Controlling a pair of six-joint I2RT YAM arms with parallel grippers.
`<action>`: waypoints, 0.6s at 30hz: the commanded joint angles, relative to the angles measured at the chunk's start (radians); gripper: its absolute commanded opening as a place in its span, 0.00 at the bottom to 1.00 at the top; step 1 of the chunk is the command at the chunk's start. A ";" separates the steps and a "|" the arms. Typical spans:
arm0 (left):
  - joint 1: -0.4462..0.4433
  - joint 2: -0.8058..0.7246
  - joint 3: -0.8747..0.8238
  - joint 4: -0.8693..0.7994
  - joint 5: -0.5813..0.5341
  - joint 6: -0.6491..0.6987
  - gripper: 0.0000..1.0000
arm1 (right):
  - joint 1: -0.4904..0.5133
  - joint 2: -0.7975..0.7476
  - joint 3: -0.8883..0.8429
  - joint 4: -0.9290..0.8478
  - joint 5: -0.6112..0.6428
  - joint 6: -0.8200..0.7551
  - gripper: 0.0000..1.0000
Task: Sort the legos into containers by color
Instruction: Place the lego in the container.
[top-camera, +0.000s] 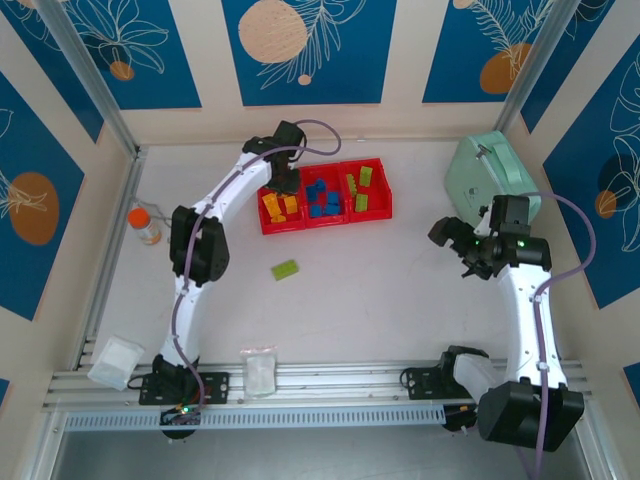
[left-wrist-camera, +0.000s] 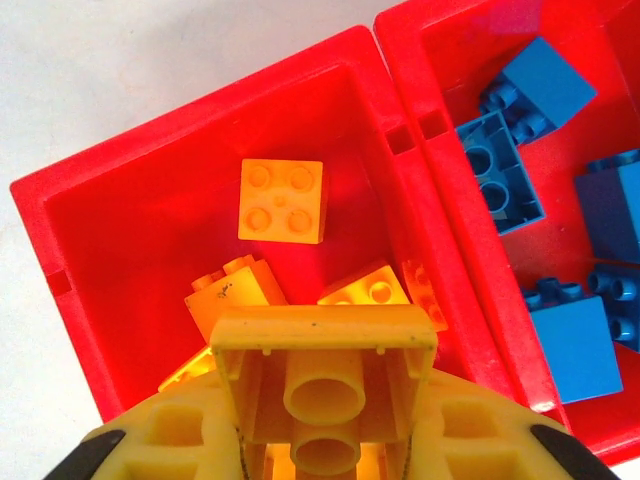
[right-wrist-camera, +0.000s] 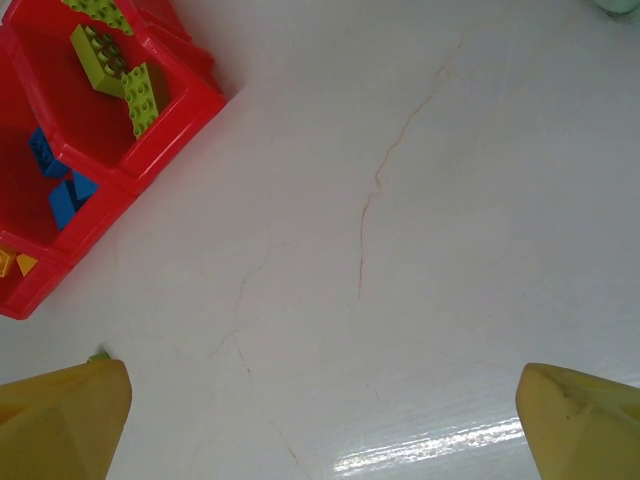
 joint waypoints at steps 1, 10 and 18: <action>0.027 0.016 0.052 -0.003 -0.018 0.004 0.16 | -0.018 -0.006 -0.001 -0.031 -0.053 -0.036 0.99; 0.055 0.040 0.055 -0.007 -0.012 0.018 0.17 | -0.020 -0.011 -0.011 -0.035 -0.077 -0.026 0.99; 0.065 0.077 0.138 -0.044 -0.004 0.046 0.42 | -0.020 -0.006 -0.013 -0.041 -0.087 -0.032 0.99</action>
